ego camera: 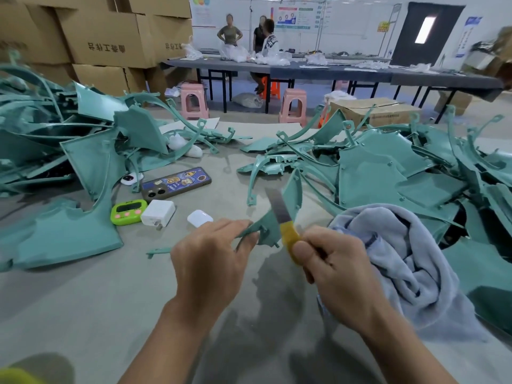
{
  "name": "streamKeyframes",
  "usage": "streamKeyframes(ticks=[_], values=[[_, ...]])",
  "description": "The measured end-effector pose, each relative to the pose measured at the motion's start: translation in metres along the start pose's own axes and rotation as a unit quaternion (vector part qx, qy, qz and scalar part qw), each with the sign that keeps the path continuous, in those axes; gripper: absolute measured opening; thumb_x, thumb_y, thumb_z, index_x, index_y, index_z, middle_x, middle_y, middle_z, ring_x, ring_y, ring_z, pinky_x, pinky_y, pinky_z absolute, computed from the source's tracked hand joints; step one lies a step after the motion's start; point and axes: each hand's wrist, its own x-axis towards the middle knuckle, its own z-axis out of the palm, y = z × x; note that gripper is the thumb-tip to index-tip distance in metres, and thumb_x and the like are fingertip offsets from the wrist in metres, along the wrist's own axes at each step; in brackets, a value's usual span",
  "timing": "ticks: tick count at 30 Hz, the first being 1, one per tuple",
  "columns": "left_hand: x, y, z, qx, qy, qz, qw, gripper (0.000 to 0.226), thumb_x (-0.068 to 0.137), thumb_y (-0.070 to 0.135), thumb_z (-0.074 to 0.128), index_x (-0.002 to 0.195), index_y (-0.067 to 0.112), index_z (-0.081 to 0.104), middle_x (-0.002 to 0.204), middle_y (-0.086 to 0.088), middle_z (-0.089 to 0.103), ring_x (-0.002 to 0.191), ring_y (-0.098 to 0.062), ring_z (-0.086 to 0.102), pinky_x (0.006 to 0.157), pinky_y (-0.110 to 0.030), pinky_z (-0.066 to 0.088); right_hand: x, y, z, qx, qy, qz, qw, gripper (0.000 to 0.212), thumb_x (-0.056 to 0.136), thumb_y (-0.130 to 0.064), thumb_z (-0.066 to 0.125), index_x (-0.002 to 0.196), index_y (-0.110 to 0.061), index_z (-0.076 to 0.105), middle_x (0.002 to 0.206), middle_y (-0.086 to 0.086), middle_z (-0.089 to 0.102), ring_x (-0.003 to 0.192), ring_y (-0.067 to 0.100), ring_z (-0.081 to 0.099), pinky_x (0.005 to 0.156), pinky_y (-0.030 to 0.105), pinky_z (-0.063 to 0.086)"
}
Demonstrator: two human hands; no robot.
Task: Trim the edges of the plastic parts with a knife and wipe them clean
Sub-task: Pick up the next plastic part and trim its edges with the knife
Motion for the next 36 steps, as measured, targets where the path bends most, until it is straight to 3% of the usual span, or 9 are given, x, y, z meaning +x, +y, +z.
streamKeyframes(ticks=[4,11,16,20,22,26,31,33,36], values=[[0.0,0.002,-0.001,-0.011,-0.017,0.012,1.0,0.023,0.087,0.048,0.064,0.086,0.031,0.079,0.082,0.015,0.074,0.074,-0.013,0.066,0.054,-0.025,0.04,0.003,0.002,0.001,-0.124,-0.05,-0.033,0.99,0.037,0.092,-0.034,0.054,0.061,-0.02,0.039,0.064,-0.007,0.047,0.062,0.01,0.046,0.057,0.027,0.034],[0.002,-0.006,-0.001,-0.008,0.021,0.037,0.999,0.017,0.084,0.043,0.069,0.081,0.031,0.08,0.073,0.013,0.072,0.068,-0.012,0.063,0.054,-0.019,0.035,0.016,0.032,-0.026,-0.196,0.142,0.091,0.966,0.035,0.101,-0.022,0.056,0.068,-0.013,0.053,0.064,-0.001,0.055,0.063,0.018,0.05,0.058,0.037,0.032],[0.002,-0.009,-0.002,-0.005,0.022,0.059,0.998,0.017,0.085,0.043,0.068,0.082,0.033,0.081,0.075,0.015,0.073,0.066,-0.013,0.065,0.051,-0.02,0.035,0.006,0.011,-0.011,-0.168,-0.027,-0.071,0.983,0.04,0.095,-0.026,0.059,0.065,-0.041,0.037,0.069,-0.019,0.049,0.067,0.0,0.048,0.061,0.016,0.034],[0.003,-0.009,-0.006,-0.007,0.024,0.06,0.998,0.022,0.087,0.045,0.064,0.08,0.032,0.08,0.074,0.015,0.073,0.066,-0.013,0.065,0.048,-0.021,0.037,0.017,0.023,-0.019,-0.251,0.136,0.091,0.954,0.046,0.1,-0.025,0.058,0.058,-0.016,0.041,0.053,-0.002,0.044,0.05,0.011,0.042,0.049,0.033,0.02],[0.003,-0.008,-0.006,0.003,0.017,0.06,0.998,0.022,0.088,0.046,0.063,0.08,0.033,0.079,0.074,0.016,0.072,0.065,-0.013,0.064,0.047,-0.022,0.037,0.014,0.022,-0.025,-0.226,0.149,0.054,0.961,0.042,0.1,-0.023,0.06,0.061,-0.015,0.047,0.055,-0.003,0.047,0.053,0.015,0.043,0.049,0.031,0.027],[0.002,-0.008,-0.006,0.001,0.009,0.066,0.998,0.021,0.09,0.045,0.063,0.081,0.035,0.078,0.074,0.016,0.071,0.064,-0.013,0.063,0.046,-0.023,0.039,0.004,0.007,-0.012,-0.169,-0.003,-0.113,0.979,0.033,0.092,-0.026,0.063,0.068,-0.03,0.042,0.067,-0.018,0.048,0.065,0.001,0.048,0.062,0.014,0.035],[0.0,-0.008,-0.005,0.0,0.016,0.059,0.998,0.019,0.088,0.042,0.064,0.082,0.032,0.08,0.072,0.013,0.071,0.064,-0.015,0.062,0.048,-0.022,0.037,0.015,0.021,-0.014,-0.314,0.161,0.1,0.93,0.042,0.098,-0.035,0.055,0.063,-0.013,0.053,0.055,-0.002,0.049,0.052,0.022,0.043,0.048,0.031,0.025],[-0.001,-0.008,-0.003,0.013,0.015,0.059,0.998,0.02,0.088,0.042,0.063,0.082,0.031,0.079,0.072,0.012,0.071,0.064,-0.016,0.062,0.05,-0.022,0.033,0.012,0.027,-0.018,-0.253,0.196,0.092,0.943,0.042,0.098,-0.036,0.057,0.064,-0.013,0.057,0.053,0.0,0.05,0.05,0.02,0.044,0.046,0.031,0.024],[0.0,-0.008,-0.003,0.018,0.019,0.071,0.997,0.02,0.089,0.041,0.064,0.084,0.03,0.08,0.074,0.012,0.073,0.064,-0.017,0.064,0.051,-0.023,0.035,0.011,0.026,-0.011,0.095,0.128,0.131,0.979,0.026,0.094,-0.03,0.069,0.073,-0.016,0.075,0.064,0.002,0.067,0.058,0.009,0.054,0.054,0.031,0.041]])
